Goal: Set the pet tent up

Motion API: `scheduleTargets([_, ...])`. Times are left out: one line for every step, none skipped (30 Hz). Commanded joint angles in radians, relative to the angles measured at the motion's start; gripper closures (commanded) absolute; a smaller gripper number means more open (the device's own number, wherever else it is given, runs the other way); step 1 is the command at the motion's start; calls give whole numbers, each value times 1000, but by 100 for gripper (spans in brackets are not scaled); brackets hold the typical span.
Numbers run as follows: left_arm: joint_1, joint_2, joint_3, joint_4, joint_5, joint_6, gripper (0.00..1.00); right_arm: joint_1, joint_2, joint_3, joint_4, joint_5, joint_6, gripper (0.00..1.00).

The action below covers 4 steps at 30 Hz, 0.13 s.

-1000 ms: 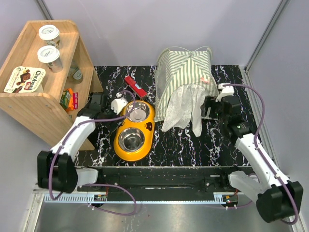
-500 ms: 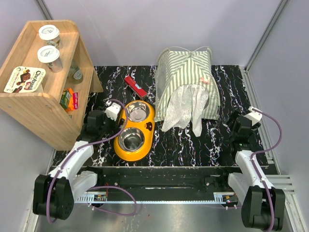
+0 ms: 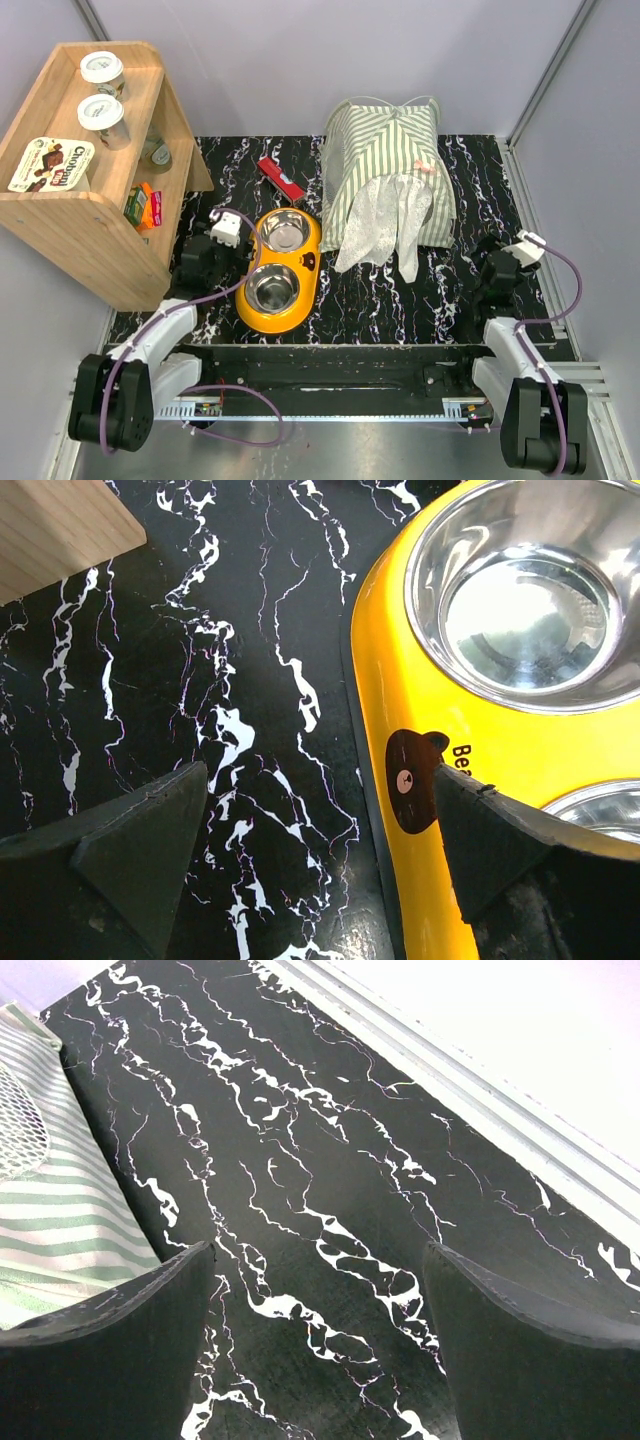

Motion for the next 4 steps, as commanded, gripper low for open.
scheduleTargets([5,-1,-6,92,25,-1,1,-2,0,-24,98,30,28,11])
scheduleTargets([5,-5,-12,98,24,-1,1,-3,5,-26,109,27,29,11])
scheduleTargets([5,-10,-13,100,13,-5,1,-3,8,-27,116,22,29,11])
scheduleTargets([5,-16,-9,101,-6,-23,1,-3,17,-27,127,19,29,11])
